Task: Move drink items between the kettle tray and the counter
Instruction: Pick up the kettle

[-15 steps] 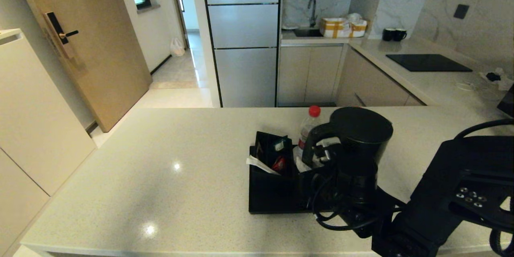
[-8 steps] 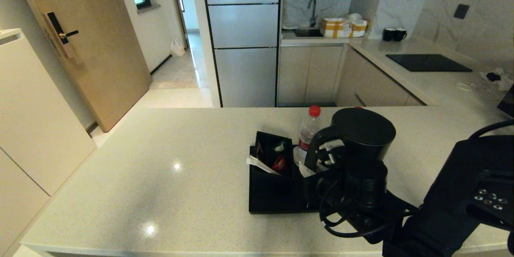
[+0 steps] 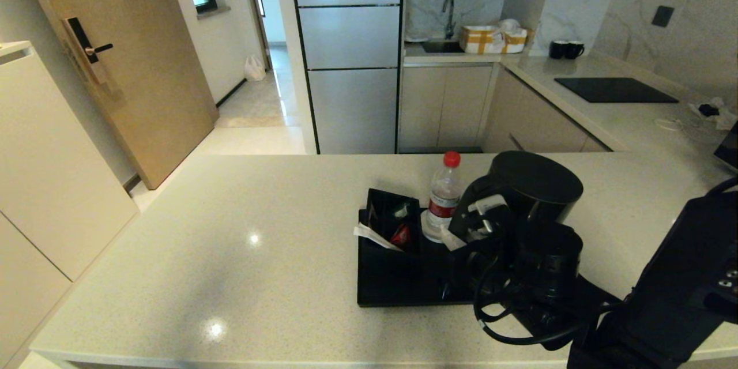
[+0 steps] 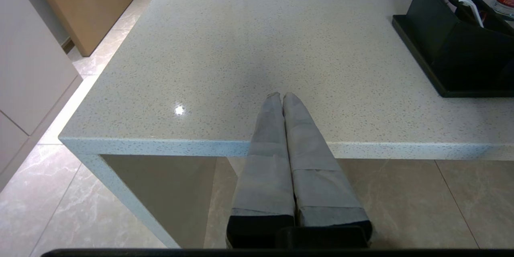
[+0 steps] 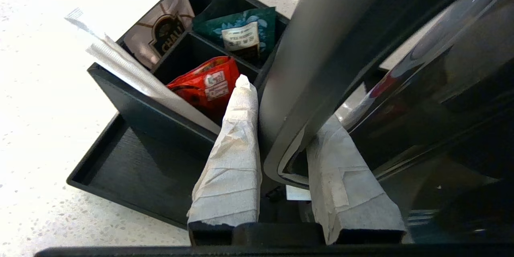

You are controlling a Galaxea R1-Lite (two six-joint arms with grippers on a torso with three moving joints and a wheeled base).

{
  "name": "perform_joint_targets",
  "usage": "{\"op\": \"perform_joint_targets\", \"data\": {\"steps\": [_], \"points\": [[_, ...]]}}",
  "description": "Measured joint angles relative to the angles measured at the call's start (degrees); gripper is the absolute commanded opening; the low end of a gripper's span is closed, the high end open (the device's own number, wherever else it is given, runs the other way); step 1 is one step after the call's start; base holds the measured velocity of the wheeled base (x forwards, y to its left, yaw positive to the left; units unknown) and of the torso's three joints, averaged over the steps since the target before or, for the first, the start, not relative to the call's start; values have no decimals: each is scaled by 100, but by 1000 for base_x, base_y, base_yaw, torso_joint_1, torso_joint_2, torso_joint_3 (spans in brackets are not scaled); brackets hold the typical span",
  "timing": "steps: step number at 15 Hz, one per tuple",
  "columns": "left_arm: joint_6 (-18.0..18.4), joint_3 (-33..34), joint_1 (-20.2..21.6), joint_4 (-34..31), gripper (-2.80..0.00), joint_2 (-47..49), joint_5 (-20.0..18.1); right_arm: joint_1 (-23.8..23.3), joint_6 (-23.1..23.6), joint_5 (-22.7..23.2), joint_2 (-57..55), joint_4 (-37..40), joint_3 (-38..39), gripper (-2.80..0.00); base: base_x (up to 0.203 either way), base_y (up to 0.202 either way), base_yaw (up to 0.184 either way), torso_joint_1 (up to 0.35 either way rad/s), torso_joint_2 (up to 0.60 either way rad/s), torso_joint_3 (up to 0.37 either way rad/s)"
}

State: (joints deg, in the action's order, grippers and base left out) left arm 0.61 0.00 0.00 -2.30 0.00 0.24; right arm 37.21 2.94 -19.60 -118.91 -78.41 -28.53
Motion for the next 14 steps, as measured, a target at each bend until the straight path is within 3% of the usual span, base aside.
{"op": "perform_joint_targets", "data": {"steps": [14], "points": [[2, 0, 0, 2, -280, 0, 0, -248, 509, -20, 311, 195, 30, -280, 0, 0, 0, 0, 0, 0]]}}
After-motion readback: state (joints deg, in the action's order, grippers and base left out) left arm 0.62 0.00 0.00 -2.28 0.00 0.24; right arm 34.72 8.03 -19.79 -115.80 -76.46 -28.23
